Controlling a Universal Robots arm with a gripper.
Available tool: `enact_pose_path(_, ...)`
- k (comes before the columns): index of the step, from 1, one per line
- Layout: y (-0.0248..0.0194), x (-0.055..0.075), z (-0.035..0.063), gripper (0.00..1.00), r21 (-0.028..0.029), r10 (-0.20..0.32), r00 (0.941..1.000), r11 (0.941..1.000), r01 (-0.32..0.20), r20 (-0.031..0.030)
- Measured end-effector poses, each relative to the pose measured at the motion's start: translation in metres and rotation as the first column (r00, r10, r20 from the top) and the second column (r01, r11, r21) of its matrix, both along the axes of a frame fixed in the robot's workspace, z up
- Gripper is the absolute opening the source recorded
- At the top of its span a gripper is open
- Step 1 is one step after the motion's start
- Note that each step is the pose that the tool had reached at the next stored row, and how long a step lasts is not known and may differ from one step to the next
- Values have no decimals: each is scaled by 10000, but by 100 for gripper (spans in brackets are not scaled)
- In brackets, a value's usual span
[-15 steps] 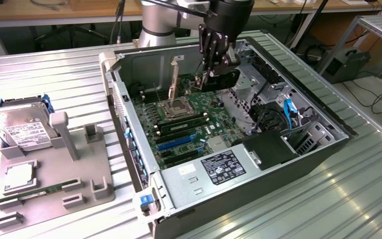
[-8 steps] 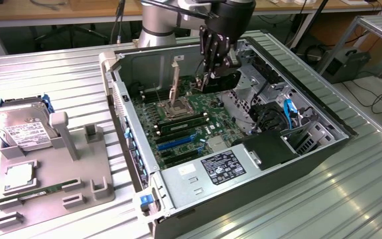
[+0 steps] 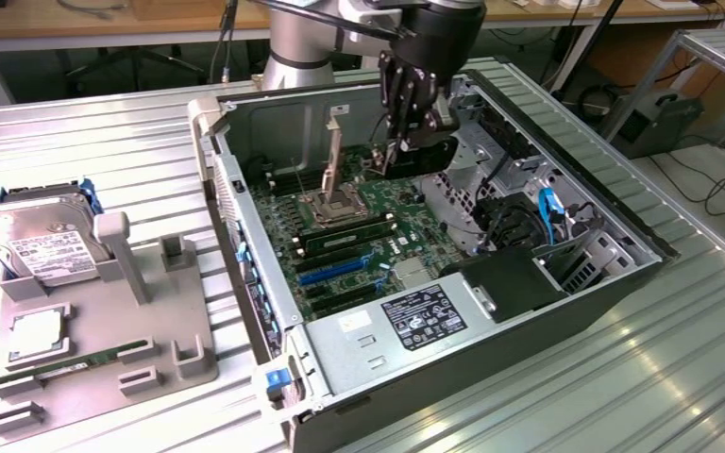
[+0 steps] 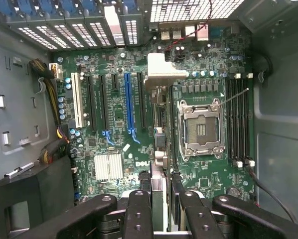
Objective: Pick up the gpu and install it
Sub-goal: 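Insert the gpu into the slot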
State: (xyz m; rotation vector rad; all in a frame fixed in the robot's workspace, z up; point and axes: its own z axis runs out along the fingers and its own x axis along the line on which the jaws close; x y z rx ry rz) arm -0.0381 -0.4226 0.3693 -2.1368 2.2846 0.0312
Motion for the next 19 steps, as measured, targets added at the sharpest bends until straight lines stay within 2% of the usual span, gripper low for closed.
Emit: enact_pose_path(19,-44,-3,-36,27,-1,1,10000,10000,-1,0)
